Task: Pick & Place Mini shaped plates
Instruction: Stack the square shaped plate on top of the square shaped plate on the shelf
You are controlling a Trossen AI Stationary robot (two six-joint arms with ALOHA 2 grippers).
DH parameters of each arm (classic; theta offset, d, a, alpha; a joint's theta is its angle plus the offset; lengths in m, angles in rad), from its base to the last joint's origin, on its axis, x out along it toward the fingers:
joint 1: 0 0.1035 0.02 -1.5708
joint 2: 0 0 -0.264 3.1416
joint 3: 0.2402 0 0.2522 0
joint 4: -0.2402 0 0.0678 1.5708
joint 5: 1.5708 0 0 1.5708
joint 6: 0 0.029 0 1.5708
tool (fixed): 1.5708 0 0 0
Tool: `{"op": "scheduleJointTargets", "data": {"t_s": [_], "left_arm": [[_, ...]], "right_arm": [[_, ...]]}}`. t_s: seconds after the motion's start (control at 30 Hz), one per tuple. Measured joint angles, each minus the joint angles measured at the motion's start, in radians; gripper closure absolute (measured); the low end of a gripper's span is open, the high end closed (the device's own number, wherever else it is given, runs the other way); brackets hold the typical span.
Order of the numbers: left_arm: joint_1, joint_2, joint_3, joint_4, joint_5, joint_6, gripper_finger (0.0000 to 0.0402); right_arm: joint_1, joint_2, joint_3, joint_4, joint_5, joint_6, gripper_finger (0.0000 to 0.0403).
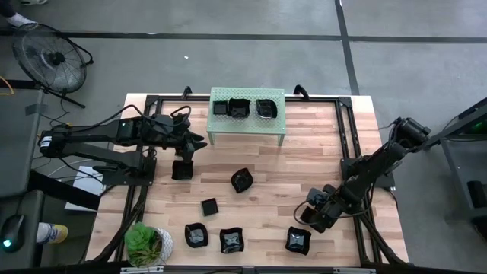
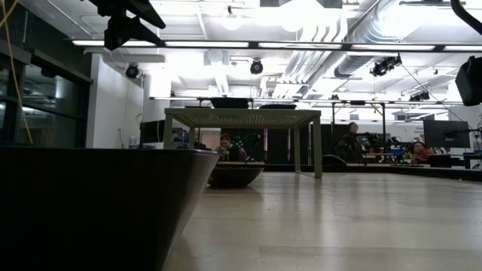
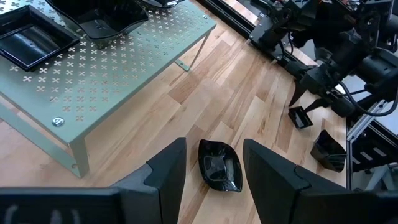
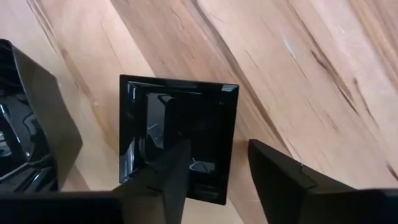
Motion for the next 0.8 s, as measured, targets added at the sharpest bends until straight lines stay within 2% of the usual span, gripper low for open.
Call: {"op": "scheduleJointTargets", "data": {"t_s": [0.3, 0.8], "left_arm": [[0.000, 0.000, 0.000, 0.000, 0.000, 0.000, 0.0245], [0.000, 0.000, 0.001, 0.010, 0.000, -0.001, 0.0245]], "right_arm": [[0.000, 0.000, 0.000, 0.008, -0.003, 0.000, 0.0320], [0.000, -0.057, 0.000, -0.016, -0.007, -0.014, 0.0395]]}}
